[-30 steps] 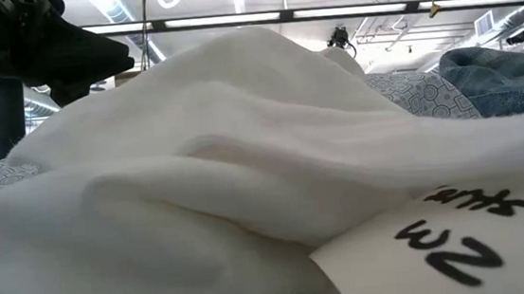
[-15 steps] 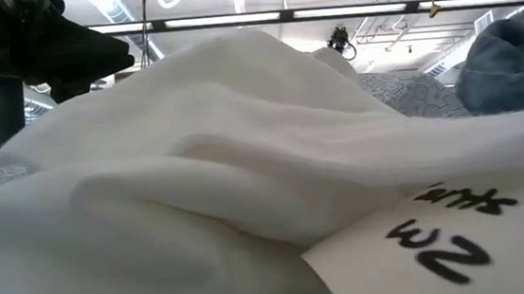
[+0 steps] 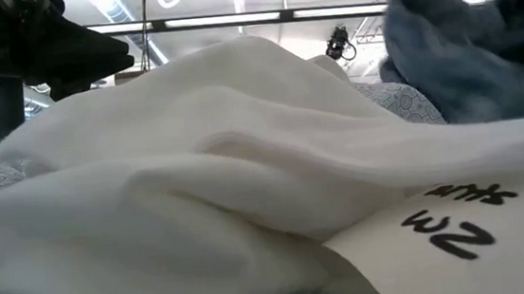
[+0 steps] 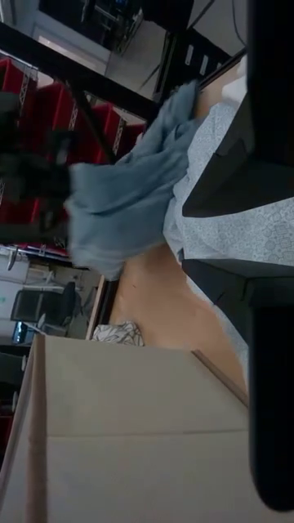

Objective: Sort clothes
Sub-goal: Put the blue cloth into the laundry organizer

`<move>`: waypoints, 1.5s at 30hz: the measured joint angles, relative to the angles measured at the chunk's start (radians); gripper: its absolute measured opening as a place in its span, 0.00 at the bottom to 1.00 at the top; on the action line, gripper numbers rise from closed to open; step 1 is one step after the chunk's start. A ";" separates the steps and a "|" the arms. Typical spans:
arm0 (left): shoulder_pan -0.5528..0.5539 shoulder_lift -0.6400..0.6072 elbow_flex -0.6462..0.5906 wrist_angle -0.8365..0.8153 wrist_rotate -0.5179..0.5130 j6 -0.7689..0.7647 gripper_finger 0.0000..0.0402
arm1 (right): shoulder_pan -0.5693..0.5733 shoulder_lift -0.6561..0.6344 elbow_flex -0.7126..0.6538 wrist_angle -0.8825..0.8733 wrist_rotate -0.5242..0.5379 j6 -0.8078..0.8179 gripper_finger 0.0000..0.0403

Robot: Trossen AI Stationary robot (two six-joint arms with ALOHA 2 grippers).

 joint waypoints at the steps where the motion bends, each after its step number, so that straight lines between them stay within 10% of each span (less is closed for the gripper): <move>1: 0.000 0.000 0.000 0.000 0.000 0.001 0.25 | -0.019 -0.020 0.023 -0.014 0.021 -0.033 0.02; 17: 0.000 0.000 0.000 0.000 0.000 0.025 0.25 | -0.429 0.144 0.647 -0.015 0.067 -0.780 0.02; 34: 0.000 0.000 0.000 -0.003 -0.001 0.030 0.25 | -0.807 0.615 1.416 0.336 -0.197 -1.362 0.02; 45: 0.000 0.000 0.001 -0.040 -0.017 0.030 0.25 | -0.977 0.757 1.385 0.989 -0.478 -1.392 0.02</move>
